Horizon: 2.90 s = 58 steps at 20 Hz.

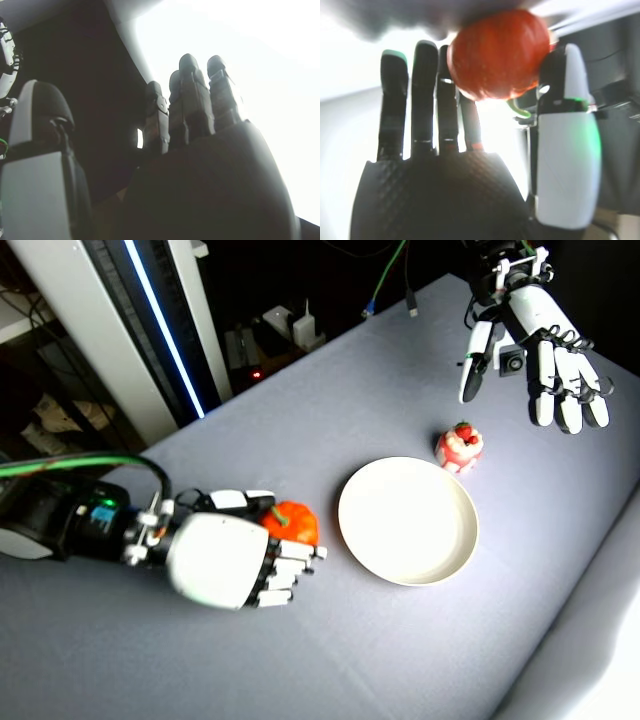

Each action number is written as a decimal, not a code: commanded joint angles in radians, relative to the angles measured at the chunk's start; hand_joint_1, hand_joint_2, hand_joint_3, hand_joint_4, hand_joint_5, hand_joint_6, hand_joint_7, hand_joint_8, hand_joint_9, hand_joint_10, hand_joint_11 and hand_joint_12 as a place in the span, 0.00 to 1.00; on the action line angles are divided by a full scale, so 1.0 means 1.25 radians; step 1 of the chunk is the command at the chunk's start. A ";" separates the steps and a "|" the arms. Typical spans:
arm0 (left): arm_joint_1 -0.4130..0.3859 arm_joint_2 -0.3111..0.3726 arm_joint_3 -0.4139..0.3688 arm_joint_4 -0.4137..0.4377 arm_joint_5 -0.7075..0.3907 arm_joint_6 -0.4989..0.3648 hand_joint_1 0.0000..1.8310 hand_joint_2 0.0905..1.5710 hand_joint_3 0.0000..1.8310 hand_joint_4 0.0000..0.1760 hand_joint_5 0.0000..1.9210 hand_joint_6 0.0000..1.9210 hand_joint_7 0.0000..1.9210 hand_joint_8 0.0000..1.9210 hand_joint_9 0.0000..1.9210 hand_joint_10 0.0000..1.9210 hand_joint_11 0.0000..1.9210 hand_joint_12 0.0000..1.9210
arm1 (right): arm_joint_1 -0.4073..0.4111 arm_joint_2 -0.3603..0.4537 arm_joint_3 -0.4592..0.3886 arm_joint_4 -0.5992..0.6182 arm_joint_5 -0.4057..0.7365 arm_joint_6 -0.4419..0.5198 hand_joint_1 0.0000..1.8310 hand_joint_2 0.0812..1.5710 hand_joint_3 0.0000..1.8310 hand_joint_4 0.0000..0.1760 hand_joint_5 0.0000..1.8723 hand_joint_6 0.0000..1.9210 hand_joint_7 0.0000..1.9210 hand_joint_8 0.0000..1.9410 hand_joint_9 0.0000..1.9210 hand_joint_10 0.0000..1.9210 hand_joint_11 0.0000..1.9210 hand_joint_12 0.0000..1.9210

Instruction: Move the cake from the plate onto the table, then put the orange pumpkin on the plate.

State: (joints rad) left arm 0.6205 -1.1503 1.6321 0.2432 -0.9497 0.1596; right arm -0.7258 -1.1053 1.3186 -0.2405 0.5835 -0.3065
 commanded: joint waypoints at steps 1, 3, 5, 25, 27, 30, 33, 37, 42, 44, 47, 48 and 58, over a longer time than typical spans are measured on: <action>-0.003 0.003 0.005 -0.041 -0.082 -0.002 0.51 0.63 0.00 0.37 0.08 0.00 0.07 0.00 0.10 0.00 0.00 0.00 | 0.019 0.013 -0.002 -0.001 0.065 0.023 0.67 0.73 0.00 0.00 0.45 0.54 0.49 0.67 0.43 0.77 0.37 0.92; -0.002 0.002 0.005 -0.041 -0.080 -0.002 0.51 0.62 0.00 0.42 0.07 0.00 0.08 0.00 0.10 0.00 0.00 0.00 | 0.080 0.042 -0.023 -0.094 0.035 0.036 0.68 0.72 0.00 0.00 0.49 0.48 0.50 0.66 0.44 0.77 0.39 0.90; 0.000 0.002 0.005 -0.041 -0.078 -0.002 0.52 0.58 0.00 0.29 0.09 0.01 0.07 0.00 0.09 0.00 0.00 0.00 | 0.143 0.070 -0.045 -0.206 0.002 0.072 0.67 0.72 0.00 0.00 0.46 0.52 0.49 0.67 0.43 0.72 0.39 0.87; -0.025 -0.030 0.023 0.002 -0.056 -0.002 0.56 0.54 0.01 0.99 0.02 0.00 0.02 0.00 0.14 0.00 0.00 0.30 | 0.566 -0.026 0.013 -1.374 -0.095 0.798 0.66 0.76 0.00 0.00 0.42 0.60 0.44 0.75 0.40 0.94 0.35 1.00; -0.027 -0.035 0.023 0.005 -0.058 -0.002 0.56 0.56 0.00 0.98 0.03 0.00 0.02 0.00 0.15 0.00 0.00 0.42 | 0.577 -0.028 0.018 -1.373 -0.102 0.798 0.67 0.73 0.00 0.00 0.47 0.52 0.47 0.75 0.44 0.97 0.40 1.00; -0.026 -0.039 0.022 0.007 -0.060 -0.002 0.56 0.55 0.00 0.79 0.01 0.00 0.00 0.00 0.14 0.00 0.00 0.49 | 0.582 -0.034 0.030 -1.317 -0.125 0.792 0.51 0.76 0.00 0.91 0.43 0.65 0.37 0.62 0.32 0.76 0.25 0.89; -0.026 -0.041 0.022 0.009 -0.065 -0.002 0.58 0.58 0.00 0.82 0.04 0.00 0.00 0.00 0.16 0.00 0.00 0.51 | 0.579 -0.052 0.055 -1.269 -0.145 0.746 0.64 0.75 0.00 0.00 0.43 0.62 0.45 0.67 0.38 0.78 0.26 0.99; -0.030 -0.046 0.023 0.015 -0.066 -0.002 0.58 0.56 0.00 0.98 0.08 0.00 0.02 0.00 0.11 0.00 0.00 0.51 | 0.569 -0.065 0.074 -1.258 -0.159 0.745 0.64 0.74 0.00 0.00 0.45 0.65 0.45 0.52 0.37 0.54 0.24 0.85; -0.030 -0.045 0.022 0.017 -0.069 -0.002 0.56 0.57 0.00 0.85 0.05 0.00 0.01 0.00 0.04 0.00 0.00 0.23 | 0.530 -0.075 0.086 -1.156 -0.172 0.676 0.65 0.75 0.00 0.00 0.42 0.62 0.46 0.65 0.41 0.61 0.32 0.83; -0.032 -0.044 0.022 0.016 -0.073 -0.002 0.54 0.54 0.00 0.85 0.04 0.00 0.00 0.00 0.05 0.00 0.00 0.35 | 0.506 -0.089 0.104 -1.091 -0.172 0.631 0.66 0.74 0.00 0.00 0.44 0.59 0.48 0.65 0.43 0.67 0.36 0.85; -0.033 -0.043 0.021 0.015 -0.078 -0.002 0.54 0.54 0.00 0.92 0.04 0.00 0.00 0.00 0.06 0.00 0.00 0.53 | 0.481 -0.104 0.124 -0.991 -0.164 0.542 0.62 0.73 0.00 0.00 0.47 0.60 0.50 0.90 0.54 1.00 0.57 1.00; -0.036 -0.043 0.021 0.015 -0.079 -0.002 0.53 0.53 0.00 0.98 0.06 0.00 0.01 0.00 0.06 0.00 0.00 0.48 | 0.478 -0.105 0.128 -0.971 -0.164 0.522 0.63 0.71 0.00 0.00 0.50 0.55 0.57 0.98 0.64 1.00 0.69 1.00; -0.047 -0.049 0.013 0.006 -0.114 -0.002 0.52 0.58 0.01 0.87 0.07 0.00 0.01 0.00 0.03 0.00 0.00 0.31 | 0.418 -0.159 0.210 -0.898 -0.164 0.510 0.62 0.72 0.00 0.00 0.47 0.59 0.55 0.85 0.61 0.93 0.60 1.00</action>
State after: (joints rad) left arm 0.5732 -1.2121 1.6459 0.2924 -0.9680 0.1600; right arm -0.2157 -1.3087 1.5768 -1.4059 0.3542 0.3336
